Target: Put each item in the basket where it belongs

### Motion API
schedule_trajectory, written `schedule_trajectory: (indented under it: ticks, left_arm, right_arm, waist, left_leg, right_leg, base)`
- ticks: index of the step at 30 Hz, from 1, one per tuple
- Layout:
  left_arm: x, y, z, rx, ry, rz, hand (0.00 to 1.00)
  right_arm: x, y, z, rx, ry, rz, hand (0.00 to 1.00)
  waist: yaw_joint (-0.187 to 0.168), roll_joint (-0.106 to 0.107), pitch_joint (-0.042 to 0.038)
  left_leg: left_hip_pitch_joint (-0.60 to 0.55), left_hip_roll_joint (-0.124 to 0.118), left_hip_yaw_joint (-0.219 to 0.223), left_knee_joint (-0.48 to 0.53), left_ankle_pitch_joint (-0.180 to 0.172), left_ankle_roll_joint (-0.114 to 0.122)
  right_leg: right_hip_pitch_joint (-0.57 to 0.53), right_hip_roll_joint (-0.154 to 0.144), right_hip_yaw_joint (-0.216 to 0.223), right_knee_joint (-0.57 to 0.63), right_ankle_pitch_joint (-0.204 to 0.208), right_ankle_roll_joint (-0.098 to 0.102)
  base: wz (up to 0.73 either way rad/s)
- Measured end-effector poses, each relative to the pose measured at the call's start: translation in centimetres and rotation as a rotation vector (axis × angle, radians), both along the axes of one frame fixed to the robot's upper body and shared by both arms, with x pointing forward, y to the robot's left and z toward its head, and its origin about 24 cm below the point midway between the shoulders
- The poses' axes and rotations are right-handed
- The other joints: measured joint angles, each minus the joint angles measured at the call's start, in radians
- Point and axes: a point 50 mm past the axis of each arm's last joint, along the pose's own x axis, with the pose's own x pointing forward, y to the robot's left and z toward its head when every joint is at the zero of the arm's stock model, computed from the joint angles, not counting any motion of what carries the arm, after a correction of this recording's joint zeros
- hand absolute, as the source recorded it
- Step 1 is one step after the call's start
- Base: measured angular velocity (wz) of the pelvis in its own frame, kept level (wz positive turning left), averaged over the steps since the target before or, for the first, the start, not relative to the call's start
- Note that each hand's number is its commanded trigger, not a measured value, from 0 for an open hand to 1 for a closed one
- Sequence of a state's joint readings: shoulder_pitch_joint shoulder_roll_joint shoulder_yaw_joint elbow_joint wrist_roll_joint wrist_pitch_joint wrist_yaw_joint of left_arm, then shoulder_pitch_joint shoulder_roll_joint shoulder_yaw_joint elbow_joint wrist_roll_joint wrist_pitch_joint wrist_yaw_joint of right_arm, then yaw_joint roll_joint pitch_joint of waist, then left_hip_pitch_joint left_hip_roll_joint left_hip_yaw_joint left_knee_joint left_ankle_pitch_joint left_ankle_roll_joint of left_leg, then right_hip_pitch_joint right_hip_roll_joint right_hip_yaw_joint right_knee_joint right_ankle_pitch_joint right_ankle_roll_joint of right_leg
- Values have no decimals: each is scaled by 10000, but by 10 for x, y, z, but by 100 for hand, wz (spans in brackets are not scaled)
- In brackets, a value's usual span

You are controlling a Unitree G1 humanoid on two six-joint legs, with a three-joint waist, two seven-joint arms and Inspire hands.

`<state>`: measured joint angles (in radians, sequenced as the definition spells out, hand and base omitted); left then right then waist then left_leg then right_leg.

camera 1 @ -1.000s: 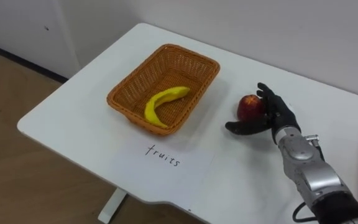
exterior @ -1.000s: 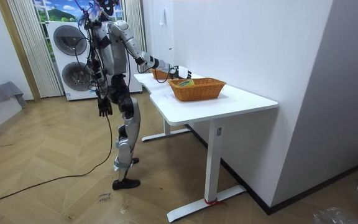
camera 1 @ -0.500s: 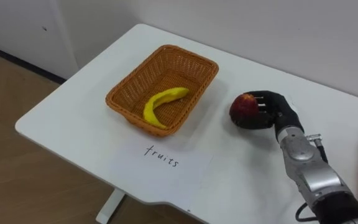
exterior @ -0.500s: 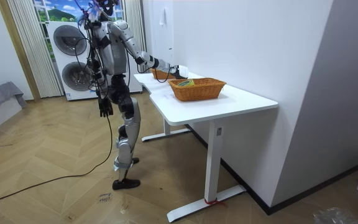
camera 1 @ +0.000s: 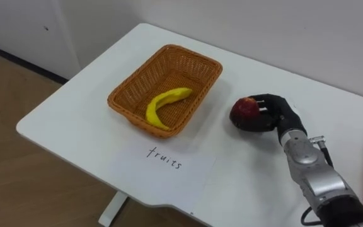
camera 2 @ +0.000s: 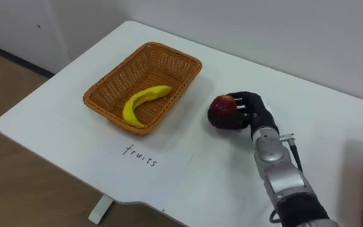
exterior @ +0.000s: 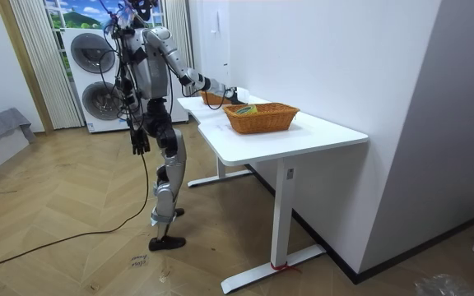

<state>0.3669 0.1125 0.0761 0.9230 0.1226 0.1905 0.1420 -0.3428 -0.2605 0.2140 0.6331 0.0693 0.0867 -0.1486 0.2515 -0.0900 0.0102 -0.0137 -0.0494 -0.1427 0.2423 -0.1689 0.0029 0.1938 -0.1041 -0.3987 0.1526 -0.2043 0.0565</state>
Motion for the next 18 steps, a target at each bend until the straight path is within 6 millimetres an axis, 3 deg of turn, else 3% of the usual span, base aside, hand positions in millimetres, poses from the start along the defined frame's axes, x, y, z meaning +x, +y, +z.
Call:
schedule_trajectory:
  ticks: [11,18]
  left_arm:
    - [1,0,0,-81,-16,-10,0]
    - [2,1,0,-21,-122,-6,0]
  right_arm:
    - [-1,-1,-2,56,73,26,100]
    - [-3,1,2,92,-284,-11,100]
  waist:
    - [-54,-59,-41]
    - [-265,23,-15]
  left_leg:
    - [-15,-1,-27,-19,0,-1]
    - [-9,-3,7,2,0,0]
  right_leg:
    - [-25,4,-22,1,0,1]
    - [-14,2,59,3,0,-1]
  base:
    - [0]
    - [-1]
